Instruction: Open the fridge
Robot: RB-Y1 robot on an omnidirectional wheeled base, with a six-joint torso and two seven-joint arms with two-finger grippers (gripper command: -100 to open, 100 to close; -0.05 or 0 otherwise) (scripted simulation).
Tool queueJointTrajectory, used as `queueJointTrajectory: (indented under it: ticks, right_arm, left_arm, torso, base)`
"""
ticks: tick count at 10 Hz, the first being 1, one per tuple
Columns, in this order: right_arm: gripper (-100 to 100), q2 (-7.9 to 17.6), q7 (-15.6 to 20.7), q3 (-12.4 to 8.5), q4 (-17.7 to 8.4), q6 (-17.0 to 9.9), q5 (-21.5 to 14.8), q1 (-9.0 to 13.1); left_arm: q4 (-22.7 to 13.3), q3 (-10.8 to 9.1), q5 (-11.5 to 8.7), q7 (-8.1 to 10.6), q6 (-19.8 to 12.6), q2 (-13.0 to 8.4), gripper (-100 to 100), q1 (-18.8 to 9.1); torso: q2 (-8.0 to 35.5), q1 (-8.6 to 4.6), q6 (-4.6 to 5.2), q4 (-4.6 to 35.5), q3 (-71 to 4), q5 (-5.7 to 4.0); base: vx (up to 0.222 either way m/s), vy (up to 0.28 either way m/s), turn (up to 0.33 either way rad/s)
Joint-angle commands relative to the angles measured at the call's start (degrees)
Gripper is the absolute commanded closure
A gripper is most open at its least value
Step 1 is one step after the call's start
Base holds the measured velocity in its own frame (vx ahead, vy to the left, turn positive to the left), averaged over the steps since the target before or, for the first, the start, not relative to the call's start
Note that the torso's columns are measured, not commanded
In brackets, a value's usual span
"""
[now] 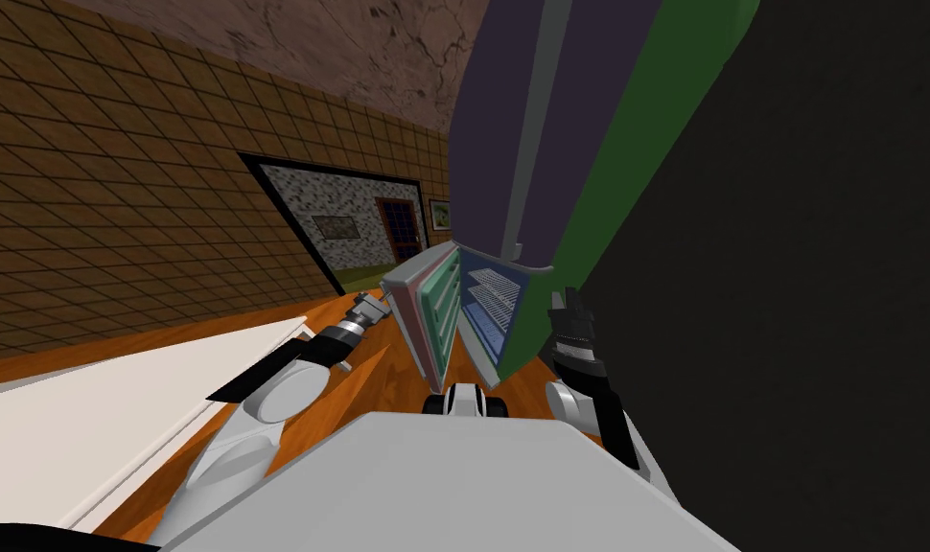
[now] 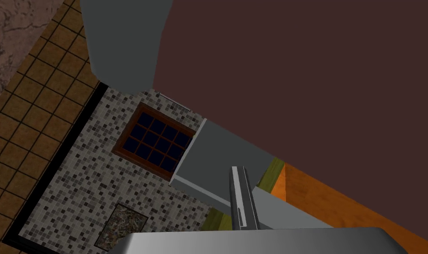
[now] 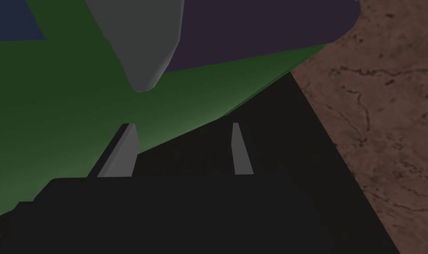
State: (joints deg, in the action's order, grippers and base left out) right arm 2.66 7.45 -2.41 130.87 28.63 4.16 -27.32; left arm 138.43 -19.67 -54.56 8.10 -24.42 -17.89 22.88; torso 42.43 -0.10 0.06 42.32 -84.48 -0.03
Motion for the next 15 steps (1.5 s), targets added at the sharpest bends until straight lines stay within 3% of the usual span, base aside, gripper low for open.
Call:
queueJointTrajectory:
  ticks: [1, 3, 4, 6, 7, 8, 10, 15]
  right_arm:
    - [0, 0.00, 0.00, -0.01, 0.00, 0.00, 0.00, -0.01]
    - [0, 0.03, 0.00, -0.03, 0.00, 0.00, 0.00, -0.02]
    - [0, 0.02, 0.00, -0.02, -0.01, 0.00, 0.00, -0.02]
    - [0, 0.00, 0.00, -0.02, 0.00, 0.00, 0.00, -0.03]
    - [0, 0.00, 0.00, -0.01, 0.00, 0.00, 0.00, -0.02]
    - [0, 0.00, 0.00, -0.01, 0.00, 0.00, 0.00, -0.01]
    - [0, 0.03, 0.00, -0.03, 0.00, 0.00, 0.00, -0.02]
    - [0, 0.04, 0.00, -0.04, 0.00, 0.00, 0.01, -0.03]
  left_arm:
    - [-0.57, 1.07, -0.09, -0.42, 0.42, -0.31, -100, -0.70]
    - [-0.67, 1.10, -0.06, -0.50, 0.60, -0.27, -100, -0.69]
    - [1.09, -0.18, -0.83, 0.42, -0.75, -0.54, -100, -0.17]
    - [1.01, -0.51, -0.81, 0.25, -0.18, -0.58, -100, -0.28]
    - [0.50, 0.26, -0.58, 0.10, -0.27, -0.46, 100, -0.35]
    - [0.51, -0.18, -0.67, 0.17, -0.12, -0.58, 100, -0.46]
    - [0.46, 0.74, -1.26, 0.01, -0.15, -1.23, 100, -0.97]
    - [0.50, 2.81, -2.78, -0.29, -0.19, -2.84, 100, -2.15]
  torso:
    - [-0.14, 0.14, -0.10, -0.03, -0.08, 0.03]
    - [-0.24, 0.55, 0.02, -0.09, -0.14, 0.18]
    - [-0.19, -0.03, -0.03, -0.07, -0.12, 0.03]
    - [-0.20, -0.49, 0.16, -0.22, -0.08, -0.05]
    - [-0.15, -0.38, 0.18, -0.17, -0.05, -0.04]
    - [-0.13, -0.14, 0.10, -0.07, -0.08, -0.03]
    - [-0.23, 0.85, -0.05, -0.06, -0.14, 0.21]
    - [-0.21, 0.09, -0.08, -0.05, -0.13, 0.02]
  base:
    - [0.011, 0.094, -0.055]
    - [-0.001, 0.152, -0.057]
    - [0.042, -0.002, 0.160]
    - [0.021, -0.009, 0.096]
    - [-0.016, 0.010, -0.077]
    - [-0.011, 0.006, -0.024]
    - [0.021, 0.259, -0.088]
    - [0.041, 0.315, -0.103]
